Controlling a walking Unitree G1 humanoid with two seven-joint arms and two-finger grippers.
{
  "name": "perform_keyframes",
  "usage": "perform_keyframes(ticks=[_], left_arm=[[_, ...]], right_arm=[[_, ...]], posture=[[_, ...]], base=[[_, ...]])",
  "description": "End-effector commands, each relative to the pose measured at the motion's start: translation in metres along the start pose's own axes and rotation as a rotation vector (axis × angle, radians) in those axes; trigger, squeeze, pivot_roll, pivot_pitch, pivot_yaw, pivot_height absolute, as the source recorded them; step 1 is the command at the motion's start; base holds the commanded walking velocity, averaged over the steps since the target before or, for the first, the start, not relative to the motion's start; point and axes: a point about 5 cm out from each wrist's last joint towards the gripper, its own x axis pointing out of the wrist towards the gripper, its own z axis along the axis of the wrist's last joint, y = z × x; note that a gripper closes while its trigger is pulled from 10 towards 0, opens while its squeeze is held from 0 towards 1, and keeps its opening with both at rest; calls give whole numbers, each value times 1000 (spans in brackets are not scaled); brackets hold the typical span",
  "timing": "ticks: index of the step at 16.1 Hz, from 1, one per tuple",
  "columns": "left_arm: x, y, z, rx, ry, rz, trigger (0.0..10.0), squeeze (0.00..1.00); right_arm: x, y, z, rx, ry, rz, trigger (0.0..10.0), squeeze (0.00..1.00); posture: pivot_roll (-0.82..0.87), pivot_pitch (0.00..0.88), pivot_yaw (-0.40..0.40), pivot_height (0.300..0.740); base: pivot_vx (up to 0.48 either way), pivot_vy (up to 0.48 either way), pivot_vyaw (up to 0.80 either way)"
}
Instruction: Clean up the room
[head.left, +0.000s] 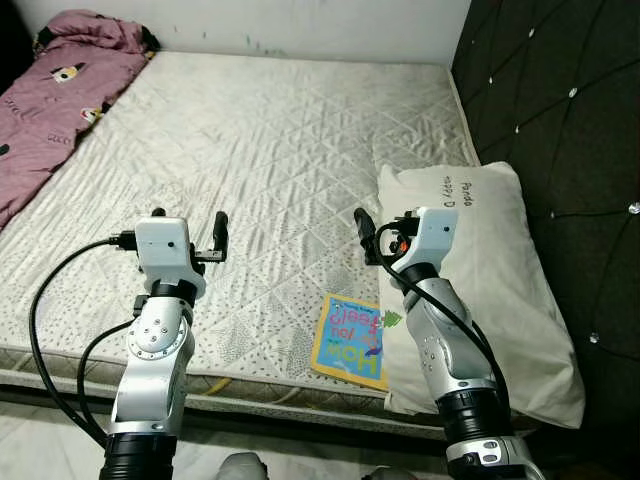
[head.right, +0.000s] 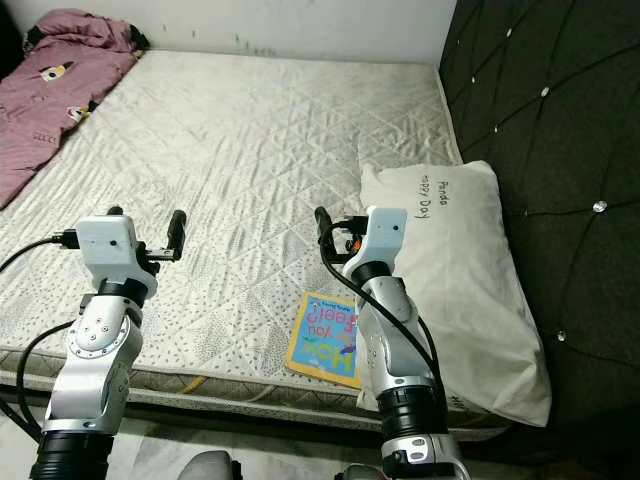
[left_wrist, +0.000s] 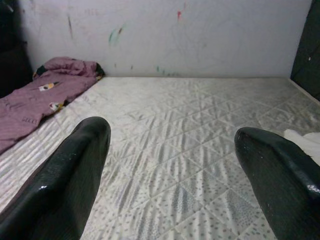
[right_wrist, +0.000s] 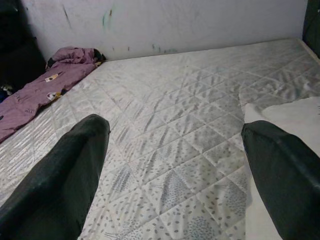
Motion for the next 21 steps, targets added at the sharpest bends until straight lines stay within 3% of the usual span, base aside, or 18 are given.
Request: perform_keyframes(ticks=[1,7,12,21], left_arm=[[0,2,-4,-12,25,15,10000,0],[0,-2,-7,-15,34,-1,10000,0],[0,-1,-8,-33,42,-8,10000,0],[2,-5,-7,-32,36,-19,10000,0]], right_arm=[[2,0,4,-8,-1,-1,10000,0],[1,2,1,12,4,-1,10000,0],[1,2,0,14,11,-6,10000,0],[4,2,0,-2,12,7,10000,0]], posture=[[-47,12,0,740],[-44,11,-4,740],[-42,9,0,740],[-34,0,-9,740]], base=[[0,0,0],[0,0,0],[0,0,-738],[0,480,-89]])
